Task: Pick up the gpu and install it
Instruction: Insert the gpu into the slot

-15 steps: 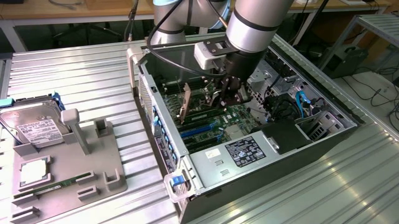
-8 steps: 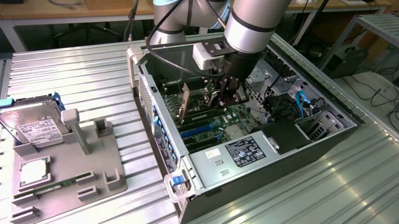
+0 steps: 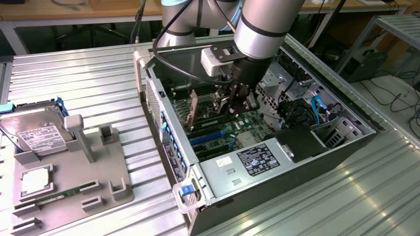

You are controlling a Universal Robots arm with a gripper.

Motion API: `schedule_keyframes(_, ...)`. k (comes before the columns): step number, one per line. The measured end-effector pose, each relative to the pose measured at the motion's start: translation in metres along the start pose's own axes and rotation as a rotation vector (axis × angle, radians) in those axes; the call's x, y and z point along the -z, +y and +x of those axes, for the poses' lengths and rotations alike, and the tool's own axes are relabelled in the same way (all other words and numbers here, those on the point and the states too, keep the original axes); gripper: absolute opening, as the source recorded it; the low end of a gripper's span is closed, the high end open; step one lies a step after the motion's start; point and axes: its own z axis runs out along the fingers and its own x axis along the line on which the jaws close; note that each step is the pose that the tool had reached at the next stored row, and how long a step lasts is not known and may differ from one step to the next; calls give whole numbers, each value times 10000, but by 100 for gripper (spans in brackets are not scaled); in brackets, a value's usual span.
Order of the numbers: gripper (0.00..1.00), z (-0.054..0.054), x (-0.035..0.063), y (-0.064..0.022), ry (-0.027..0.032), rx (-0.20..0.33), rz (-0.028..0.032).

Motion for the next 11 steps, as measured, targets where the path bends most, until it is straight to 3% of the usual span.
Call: schedule_keyframes(11, 28, -1, -45, 27, -2, -1, 1)
